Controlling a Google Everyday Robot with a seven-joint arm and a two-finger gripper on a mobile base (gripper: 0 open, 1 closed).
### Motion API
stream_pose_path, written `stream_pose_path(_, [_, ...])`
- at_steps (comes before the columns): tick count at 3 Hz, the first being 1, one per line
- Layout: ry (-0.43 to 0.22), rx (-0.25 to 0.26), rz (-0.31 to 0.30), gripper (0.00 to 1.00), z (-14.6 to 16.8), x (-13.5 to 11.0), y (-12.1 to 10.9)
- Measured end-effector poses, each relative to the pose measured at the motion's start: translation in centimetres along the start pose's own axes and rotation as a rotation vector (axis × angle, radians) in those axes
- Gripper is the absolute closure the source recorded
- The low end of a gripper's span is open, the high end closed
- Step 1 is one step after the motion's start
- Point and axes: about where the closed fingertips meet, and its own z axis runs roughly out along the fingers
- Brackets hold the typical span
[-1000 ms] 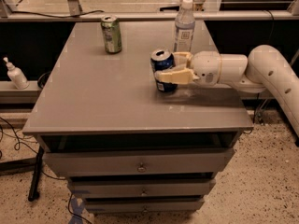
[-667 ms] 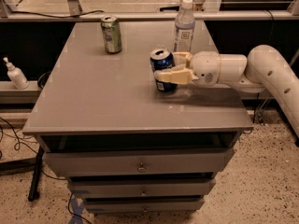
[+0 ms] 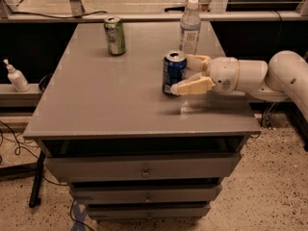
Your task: Place pepsi can upright
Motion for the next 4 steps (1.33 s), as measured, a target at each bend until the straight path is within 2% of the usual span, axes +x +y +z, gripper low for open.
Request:
stream_pose_path(1, [0.014, 0.025, -0.018, 0.0, -1.6, -0.8, -0.1])
stream_pose_path(2, [0.045, 0.053, -0.083, 0.0, -4.3, -3.9, -0.5])
stream_pose_path(3, [0.106, 0.106, -0.191, 0.0, -9.4, -10.0, -1.1])
stream_pose_path(4, [0.137, 0.19, -0.292, 0.0, -15.0, -15.7, -0.4])
